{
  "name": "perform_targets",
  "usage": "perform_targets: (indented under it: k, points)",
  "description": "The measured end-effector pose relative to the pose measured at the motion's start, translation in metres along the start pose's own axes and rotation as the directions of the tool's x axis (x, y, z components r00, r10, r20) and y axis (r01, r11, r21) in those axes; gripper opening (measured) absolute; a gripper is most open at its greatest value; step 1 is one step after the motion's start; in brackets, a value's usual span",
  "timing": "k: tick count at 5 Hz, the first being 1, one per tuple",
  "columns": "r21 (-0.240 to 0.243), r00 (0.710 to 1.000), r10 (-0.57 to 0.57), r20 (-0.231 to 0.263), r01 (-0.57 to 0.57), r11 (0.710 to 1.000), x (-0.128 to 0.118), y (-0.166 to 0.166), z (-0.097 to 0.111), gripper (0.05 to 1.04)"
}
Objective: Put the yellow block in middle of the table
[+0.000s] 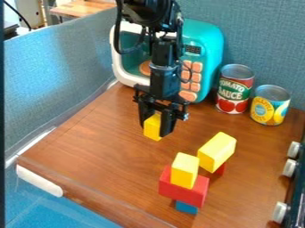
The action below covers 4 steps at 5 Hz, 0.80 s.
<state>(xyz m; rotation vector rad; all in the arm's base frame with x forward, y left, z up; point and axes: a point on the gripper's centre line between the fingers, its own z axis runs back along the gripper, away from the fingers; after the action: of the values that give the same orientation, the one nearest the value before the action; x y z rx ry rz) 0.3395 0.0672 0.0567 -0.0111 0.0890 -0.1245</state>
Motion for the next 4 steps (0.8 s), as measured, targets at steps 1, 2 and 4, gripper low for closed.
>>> perform_targets:
  k: [1,2,4]
  points:
    - [0.002,0.999,-0.017,-0.033,0.017,1.0,0.002,0.003,-0.017,0.593]
    - [0.035,0.999,-0.045,-0.007,0.045,0.998,0.01,0.003,-0.027,0.593]
    - [0.01,0.996,-0.074,0.042,0.074,0.997,0.018,-0.004,-0.041,0.647]
